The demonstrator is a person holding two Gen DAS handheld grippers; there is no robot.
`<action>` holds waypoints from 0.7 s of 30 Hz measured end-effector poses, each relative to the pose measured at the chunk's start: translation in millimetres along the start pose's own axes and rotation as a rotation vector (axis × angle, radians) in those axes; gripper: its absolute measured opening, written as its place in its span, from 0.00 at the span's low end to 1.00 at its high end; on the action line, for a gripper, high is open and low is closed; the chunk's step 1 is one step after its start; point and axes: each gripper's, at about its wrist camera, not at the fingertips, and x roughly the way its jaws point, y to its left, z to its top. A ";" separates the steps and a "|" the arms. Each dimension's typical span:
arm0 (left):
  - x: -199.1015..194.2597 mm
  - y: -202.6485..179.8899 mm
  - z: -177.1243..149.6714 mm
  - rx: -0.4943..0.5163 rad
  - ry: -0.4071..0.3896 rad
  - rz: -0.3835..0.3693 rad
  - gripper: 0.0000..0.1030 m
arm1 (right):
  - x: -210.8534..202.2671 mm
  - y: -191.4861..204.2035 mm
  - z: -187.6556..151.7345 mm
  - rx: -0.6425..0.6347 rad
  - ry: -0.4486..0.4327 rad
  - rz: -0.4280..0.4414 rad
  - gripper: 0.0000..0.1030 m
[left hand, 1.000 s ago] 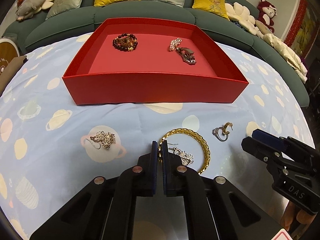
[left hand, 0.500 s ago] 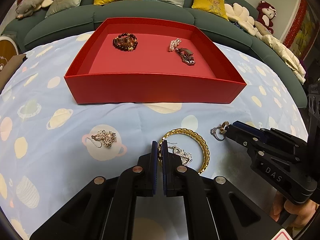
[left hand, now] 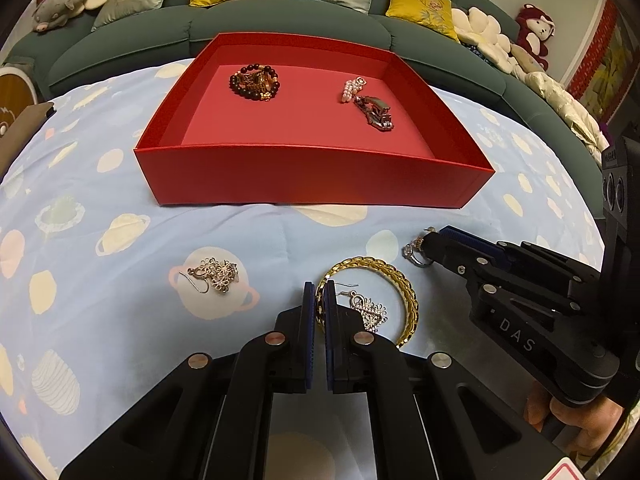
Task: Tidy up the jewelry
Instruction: 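Grasp the silver stone ring with the right tool while the left tool holds the bangle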
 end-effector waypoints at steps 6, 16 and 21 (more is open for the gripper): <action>-5.5 8.0 -0.3 -0.014 -0.008 0.002 0.02 | 2.9 9.1 -0.7 -0.001 0.012 0.017 0.15; -8.7 12.9 -0.5 -0.020 -0.008 -0.003 0.02 | -5.9 22.3 -13.8 -0.007 0.033 0.042 0.16; -10.3 11.6 0.5 -0.020 -0.011 -0.008 0.02 | -2.3 28.2 -13.5 -0.021 0.031 0.025 0.15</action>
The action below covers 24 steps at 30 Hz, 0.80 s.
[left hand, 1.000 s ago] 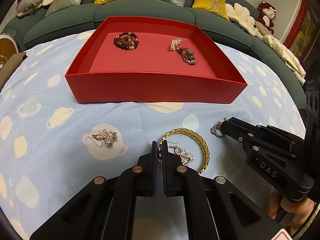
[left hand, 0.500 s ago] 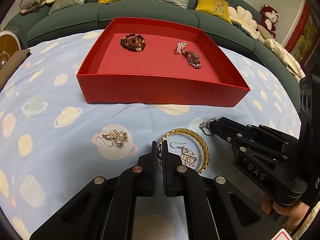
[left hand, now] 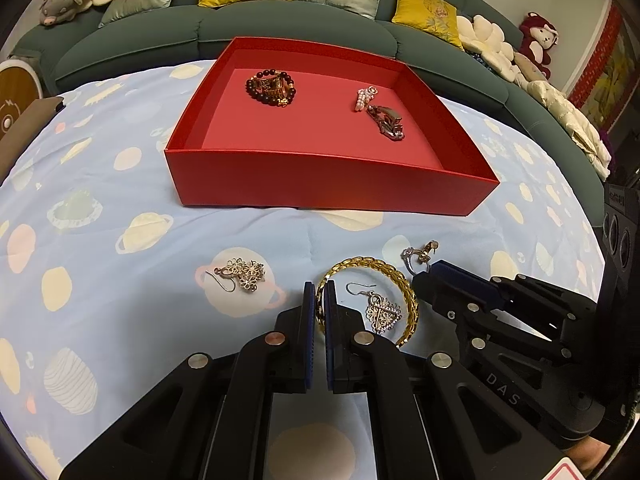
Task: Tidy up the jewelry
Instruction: 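Grasp the silver stone ring with the right tool while the left tool holds the bangle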
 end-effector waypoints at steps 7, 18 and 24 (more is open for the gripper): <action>-3.0 0.2 -0.2 0.006 -0.004 0.002 0.02 | 5.6 3.2 4.5 -0.026 -0.018 -0.035 0.15; -6.5 6.1 2.1 -0.018 -0.015 0.006 0.02 | 15.1 12.4 14.1 -0.039 -0.028 -0.072 0.26; -10.0 8.6 1.2 -0.014 -0.018 -0.003 0.02 | 12.3 11.5 12.5 -0.028 -0.038 -0.080 0.23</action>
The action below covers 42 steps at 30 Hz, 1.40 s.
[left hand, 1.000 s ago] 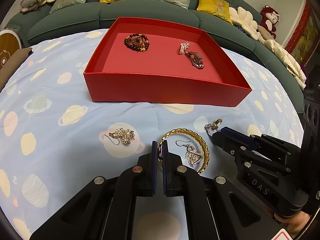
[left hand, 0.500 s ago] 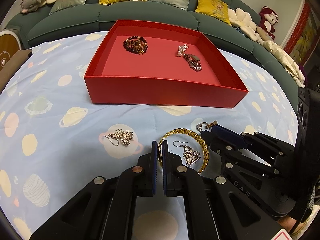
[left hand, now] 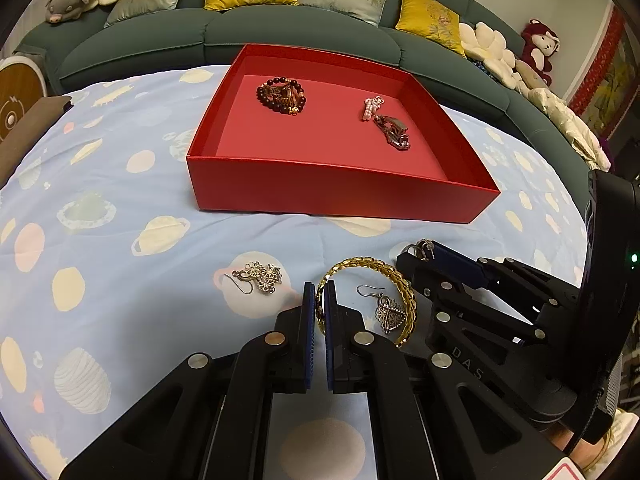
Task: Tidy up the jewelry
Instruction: 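Grasp the silver stone ring with the right tool while the left tool holds the bangle, then carry the bangle and ring over the red box with both tools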
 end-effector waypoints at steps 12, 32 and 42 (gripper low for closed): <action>-5.7 -2.9 -0.8 0.009 -0.005 -0.022 0.02 | -23.0 -10.5 -14.2 0.025 0.004 0.044 0.23; -21.0 -16.0 6.8 0.034 -0.054 -0.063 0.02 | -67.3 -19.6 -8.2 0.035 -0.058 0.093 0.23; -45.3 -8.9 29.5 0.013 -0.143 -0.070 0.02 | -80.7 -19.1 15.0 0.048 -0.120 0.092 0.23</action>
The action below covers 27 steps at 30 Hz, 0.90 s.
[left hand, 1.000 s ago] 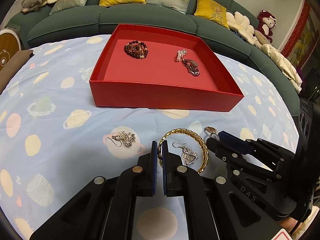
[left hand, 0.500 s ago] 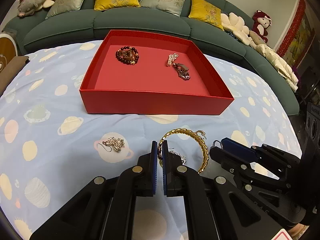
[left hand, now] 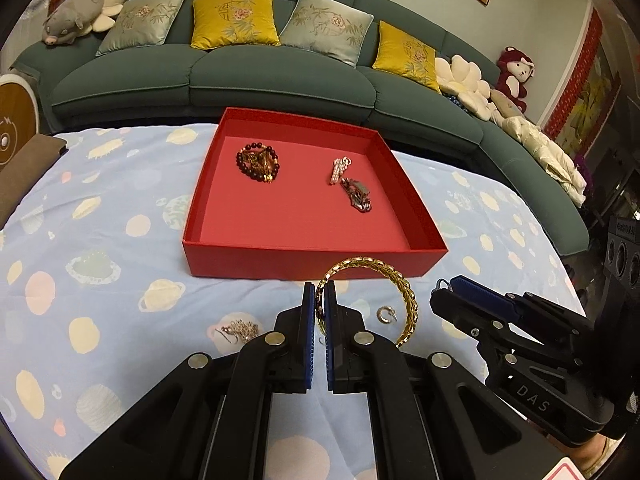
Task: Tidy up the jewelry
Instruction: 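Carry the bangle and ring over the red box with both tools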
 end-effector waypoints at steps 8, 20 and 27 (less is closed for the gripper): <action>-4.0 10.2 49.9 0.008 -0.116 0.038 0.02 | 16.4 1.9 42.6 -0.037 -0.040 -0.042 0.23; 71.1 39.5 66.9 0.018 -0.037 0.139 0.02 | 80.4 -30.7 62.9 0.015 0.020 -0.113 0.23; 90.9 45.7 58.5 0.019 0.022 0.168 0.05 | 94.9 -36.1 58.8 0.026 0.058 -0.126 0.23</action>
